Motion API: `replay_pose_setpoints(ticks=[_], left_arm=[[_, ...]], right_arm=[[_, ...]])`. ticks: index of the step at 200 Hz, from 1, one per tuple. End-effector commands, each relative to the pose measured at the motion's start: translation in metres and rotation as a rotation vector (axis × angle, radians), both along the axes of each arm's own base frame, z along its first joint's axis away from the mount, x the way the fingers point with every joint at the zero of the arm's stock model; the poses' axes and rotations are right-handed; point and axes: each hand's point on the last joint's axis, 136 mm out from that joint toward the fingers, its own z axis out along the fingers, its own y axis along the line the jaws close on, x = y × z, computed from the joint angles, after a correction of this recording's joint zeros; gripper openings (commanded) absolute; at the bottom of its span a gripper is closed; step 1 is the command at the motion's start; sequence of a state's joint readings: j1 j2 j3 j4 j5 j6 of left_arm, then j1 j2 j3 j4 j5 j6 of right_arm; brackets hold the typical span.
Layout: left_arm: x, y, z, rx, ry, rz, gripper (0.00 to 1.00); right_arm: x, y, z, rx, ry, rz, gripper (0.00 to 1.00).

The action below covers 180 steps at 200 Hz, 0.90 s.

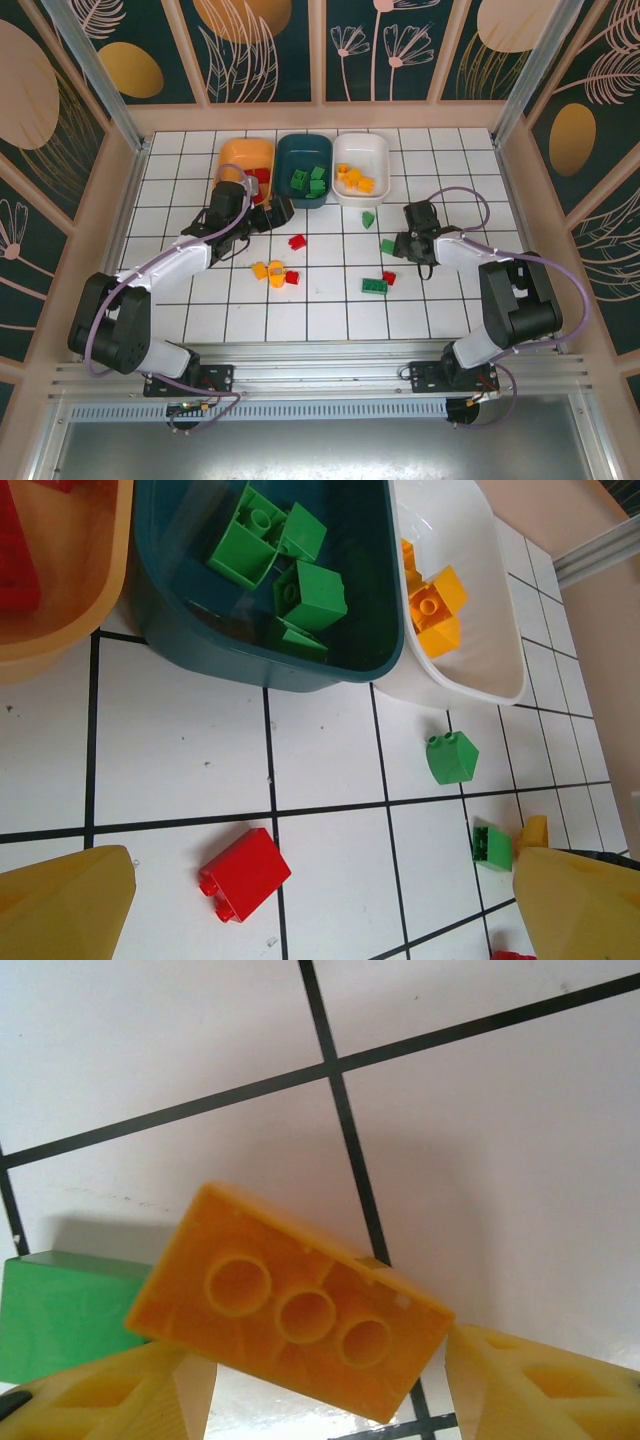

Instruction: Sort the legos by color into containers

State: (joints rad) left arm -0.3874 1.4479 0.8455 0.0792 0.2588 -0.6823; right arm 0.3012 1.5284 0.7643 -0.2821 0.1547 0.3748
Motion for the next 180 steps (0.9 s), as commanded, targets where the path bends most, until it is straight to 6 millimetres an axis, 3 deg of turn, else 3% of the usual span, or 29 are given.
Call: replay_pose_setpoints(ticks=[1,33,89,131,156,180], left_arm=[[-0.001,-0.006,0.014,-0.007,-0.026,-0.029,0.97],[-0.001,-0.008,0.013,-0.015,-0.020,-0.033,0.96],[0.000,-0.012,0.013,-0.009,-0.017,-0.044,0.96],[0.001,-0.012,0.015,-0.009,-0.016,-0.046,0.96],[0.003,-0.013,0.016,-0.008,-0.015,-0.047,0.96],[0.004,-0.015,0.014,-0.005,-0.009,-0.052,0.96]], right_arm=[[0.010,-0.007,0.016,-0.049,-0.051,-0.020,0.62],[0.016,-0.011,0.026,-0.078,-0.078,-0.026,0.60],[0.024,-0.017,0.011,-0.108,-0.043,-0.032,0.60],[0.030,-0.016,0.023,-0.073,-0.092,-0.033,0.61],[0.028,-0.034,0.013,-0.095,-0.077,-0.106,0.61],[0.027,-0.054,0.025,-0.081,-0.162,-0.203,0.61]])
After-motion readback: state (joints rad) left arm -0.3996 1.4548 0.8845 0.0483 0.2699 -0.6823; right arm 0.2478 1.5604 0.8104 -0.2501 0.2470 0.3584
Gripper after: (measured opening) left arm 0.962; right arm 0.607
